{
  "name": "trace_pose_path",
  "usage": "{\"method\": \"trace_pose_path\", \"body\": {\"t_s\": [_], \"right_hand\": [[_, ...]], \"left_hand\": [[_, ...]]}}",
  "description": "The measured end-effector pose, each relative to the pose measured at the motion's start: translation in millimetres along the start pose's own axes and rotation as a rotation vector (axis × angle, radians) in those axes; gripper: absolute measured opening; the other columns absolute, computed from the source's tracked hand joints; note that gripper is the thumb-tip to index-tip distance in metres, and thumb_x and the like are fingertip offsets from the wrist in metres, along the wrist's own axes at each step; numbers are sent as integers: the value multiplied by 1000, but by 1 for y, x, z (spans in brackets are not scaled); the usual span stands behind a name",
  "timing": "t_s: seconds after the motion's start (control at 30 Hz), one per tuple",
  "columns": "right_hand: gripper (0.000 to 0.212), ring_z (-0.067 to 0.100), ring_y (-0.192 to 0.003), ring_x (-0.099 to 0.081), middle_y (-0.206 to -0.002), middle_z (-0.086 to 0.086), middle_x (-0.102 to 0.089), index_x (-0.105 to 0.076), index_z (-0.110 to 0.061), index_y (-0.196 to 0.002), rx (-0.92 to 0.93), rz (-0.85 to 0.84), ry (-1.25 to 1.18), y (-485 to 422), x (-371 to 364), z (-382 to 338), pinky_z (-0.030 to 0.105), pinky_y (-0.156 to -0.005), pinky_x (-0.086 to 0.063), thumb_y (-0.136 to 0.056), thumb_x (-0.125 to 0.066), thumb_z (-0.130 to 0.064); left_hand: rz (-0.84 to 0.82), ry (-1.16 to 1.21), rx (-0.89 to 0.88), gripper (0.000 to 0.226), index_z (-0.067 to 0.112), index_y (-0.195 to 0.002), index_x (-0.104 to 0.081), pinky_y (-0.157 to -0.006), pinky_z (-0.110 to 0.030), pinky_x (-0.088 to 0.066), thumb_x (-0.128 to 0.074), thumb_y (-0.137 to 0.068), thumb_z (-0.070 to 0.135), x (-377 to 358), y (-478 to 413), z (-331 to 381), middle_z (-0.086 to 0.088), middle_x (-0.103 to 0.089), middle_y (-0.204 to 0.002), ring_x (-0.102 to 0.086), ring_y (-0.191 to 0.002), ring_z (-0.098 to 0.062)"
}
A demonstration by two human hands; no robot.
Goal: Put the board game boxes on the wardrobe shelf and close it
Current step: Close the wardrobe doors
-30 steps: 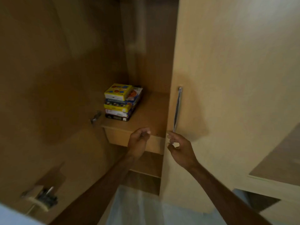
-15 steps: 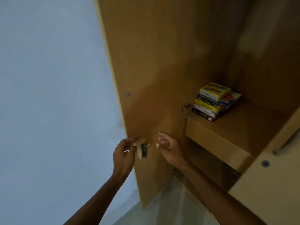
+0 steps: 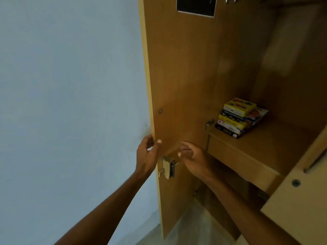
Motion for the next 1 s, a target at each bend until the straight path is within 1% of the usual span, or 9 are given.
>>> {"method": "trace_pose_path", "body": {"t_s": [0.07, 0.17, 0.3, 0.47, 0.57, 0.63, 0.7, 0.83, 1.0], "right_hand": [[45, 7, -111, -58, -120, -10, -61, -53, -27, -131, -31, 22, -12, 16, 13, 12, 16, -79, -49, -88, -65, -23], [50, 7, -110, -58, -122, -9, -61, -53, -26, -132, -89, 92, -20, 39, 39, 23, 24, -84, -53, -85, -69, -28], [60, 4, -108, -58, -117, -13, -62, -54, -25, -130, -105, 198, -2, 69, 78, 24, 22, -84, -50, -76, -77, -36], [59, -3, -98, -61, -105, -20, -65, -59, -28, -121, -92, 385, 114, 94, 119, 27, 23, -81, -54, -69, -78, -48], [54, -11, -85, -56, -95, -21, -60, -61, -21, -120, -118, 503, 235, 110, 147, 36, 6, -70, -45, -73, -78, -41], [51, -12, -82, -55, -97, -17, -64, -63, -22, -117, -147, 558, 301, 118, 166, 42, 2, -62, -39, -73, -78, -43], [51, -4, -85, -58, -103, -11, -69, -64, -23, -116, -173, 597, 364, 120, 183, 50, 6, -67, -41, -73, -77, -46], [59, 11, -100, -63, -114, -6, -68, -60, -25, -122, -209, 730, 553, 125, 225, 61, 31, -79, -55, -73, -72, -55], [81, 23, -125, -44, -136, 3, -49, -43, -23, -138, -194, 865, 870, 125, 270, 60, 41, -95, -44, -72, -66, -63]], "left_hand": [[-40, 16, -58, 43, 22, -123, -59, -88, -27, -53, -50, -91, 48, -9, 14, 7, 7, -67, -117, -64, -105, -13], [-164, 52, -172, 28, 15, -108, -68, -77, -19, -55, -49, -98, 33, -28, 31, 22, 3, -72, -102, -68, -94, -14], [-183, 24, -188, 18, 17, -109, -67, -80, -23, -56, -57, -95, 24, -66, 29, 35, 3, -70, -103, -66, -95, -13], [-406, 105, -254, 21, 14, -109, -70, -83, -30, -58, -58, -93, 7, -133, 42, 61, 0, -73, -101, -69, -95, -12], [-466, 152, -244, 19, 15, -104, -71, -81, -32, -58, -60, -91, 7, -166, 52, 68, -2, -73, -98, -69, -92, -14], [-517, 161, -248, 16, 15, -99, -71, -79, -32, -58, -62, -90, 6, -190, 57, 74, -3, -72, -95, -68, -89, -16], [-554, 147, -259, 14, 13, -98, -71, -79, -31, -58, -63, -89, 5, -212, 58, 79, -3, -72, -93, -68, -88, -15], [-643, 121, -285, 11, 9, -97, -70, -82, -33, -59, -65, -88, 7, -259, 56, 87, -3, -72, -90, -69, -86, -13], [-665, 154, -280, 7, 10, -92, -69, -81, -36, -59, -67, -86, 5, -312, 53, 95, -5, -71, -86, -68, -81, -15]]}}
Point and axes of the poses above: each hand's wrist, its own y-axis away from the middle knuckle, its own x-axis out of the back of the hand, z = x × y, the point moved 8 cm from there along -y, towards the middle knuckle
